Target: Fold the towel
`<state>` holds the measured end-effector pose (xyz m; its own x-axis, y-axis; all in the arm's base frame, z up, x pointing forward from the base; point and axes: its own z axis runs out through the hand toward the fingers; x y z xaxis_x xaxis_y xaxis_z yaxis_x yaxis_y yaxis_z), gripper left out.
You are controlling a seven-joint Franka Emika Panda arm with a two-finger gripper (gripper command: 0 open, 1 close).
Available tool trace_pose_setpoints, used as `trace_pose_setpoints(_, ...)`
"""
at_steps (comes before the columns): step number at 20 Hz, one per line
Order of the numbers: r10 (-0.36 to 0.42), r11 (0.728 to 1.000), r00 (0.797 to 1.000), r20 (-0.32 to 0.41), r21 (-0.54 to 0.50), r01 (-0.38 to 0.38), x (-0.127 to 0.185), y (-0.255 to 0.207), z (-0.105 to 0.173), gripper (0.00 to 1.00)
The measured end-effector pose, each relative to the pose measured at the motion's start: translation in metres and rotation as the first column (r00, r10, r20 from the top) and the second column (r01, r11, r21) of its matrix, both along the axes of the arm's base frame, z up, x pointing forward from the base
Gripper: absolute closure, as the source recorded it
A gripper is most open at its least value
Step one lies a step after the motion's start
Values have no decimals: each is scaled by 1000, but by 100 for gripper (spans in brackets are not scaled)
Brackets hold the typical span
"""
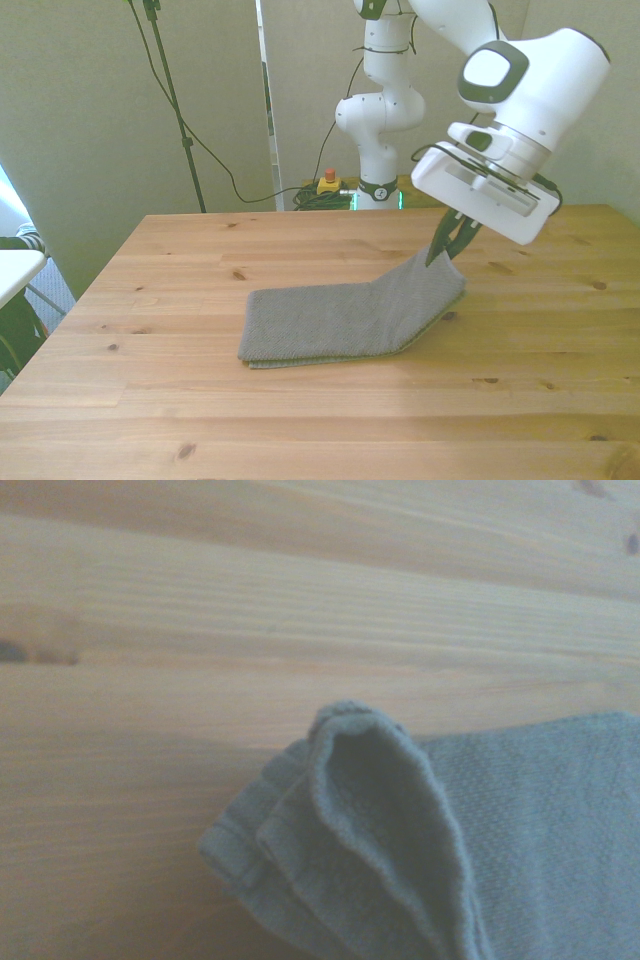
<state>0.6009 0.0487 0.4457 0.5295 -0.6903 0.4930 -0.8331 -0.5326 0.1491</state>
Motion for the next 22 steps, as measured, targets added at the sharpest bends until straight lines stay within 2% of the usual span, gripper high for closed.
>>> trace_pose_setpoints(6,-58,997,997,52,45,56,-3,-112,47,100)
trace_pose_setpoints(11,-93,992,993,73,96,86,-2,-177,69,100)
trace_pose_setpoints(14,-127,988,989,77,103,119,-1,-219,70,100)
trace_pose_setpoints(18,-171,980,982,75,116,162,5,-267,43,100)
trace_pose_setpoints(19,-183,977,980,73,126,173,6,-280,33,0)
trace_pose_setpoints(22,-215,966,974,70,165,201,12,-316,9,0)
